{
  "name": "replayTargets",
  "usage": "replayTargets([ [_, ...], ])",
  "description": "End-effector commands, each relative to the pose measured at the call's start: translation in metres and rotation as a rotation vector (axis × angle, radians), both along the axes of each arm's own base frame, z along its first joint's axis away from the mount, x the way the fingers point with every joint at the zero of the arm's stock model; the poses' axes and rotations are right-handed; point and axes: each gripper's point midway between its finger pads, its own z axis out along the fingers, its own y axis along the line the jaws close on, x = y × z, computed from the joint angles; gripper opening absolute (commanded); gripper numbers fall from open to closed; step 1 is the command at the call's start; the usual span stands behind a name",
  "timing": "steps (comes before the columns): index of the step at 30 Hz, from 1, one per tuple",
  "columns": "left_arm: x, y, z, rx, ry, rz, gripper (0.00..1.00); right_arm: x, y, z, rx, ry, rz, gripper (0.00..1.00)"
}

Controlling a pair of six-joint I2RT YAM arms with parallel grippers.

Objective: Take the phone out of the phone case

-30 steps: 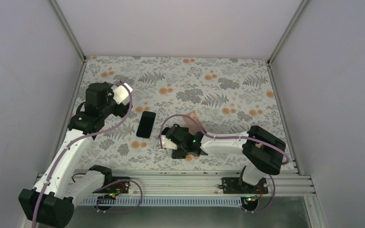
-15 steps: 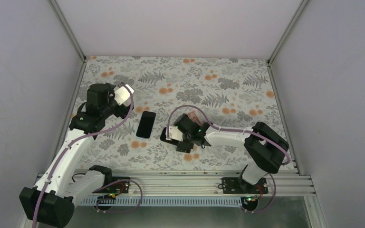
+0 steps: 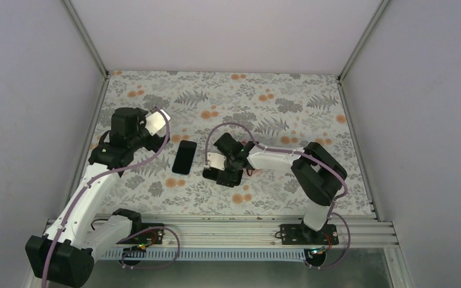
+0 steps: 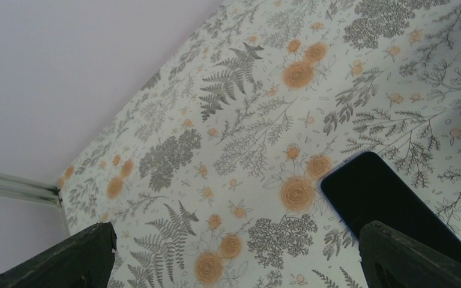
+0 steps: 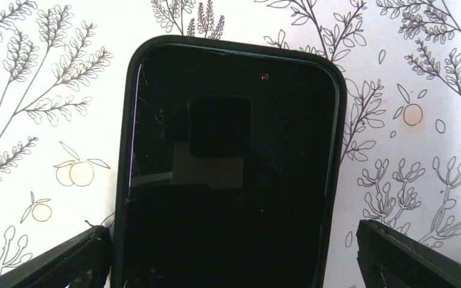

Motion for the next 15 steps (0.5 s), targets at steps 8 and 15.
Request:
replayTargets([
  [8,-0.016,-0.015,-0.031,-0.020,0.174,-0.102,1.00,-0.020,-0.048,-0.050,-0.168,0.145,-0.021,1.00],
  [15,-0.020,-0.029,-0.028,-0.059,0.253,-0.171,1.00,-0.037,-0.069,-0.065,-0.210,0.206,-0.036,1.00],
])
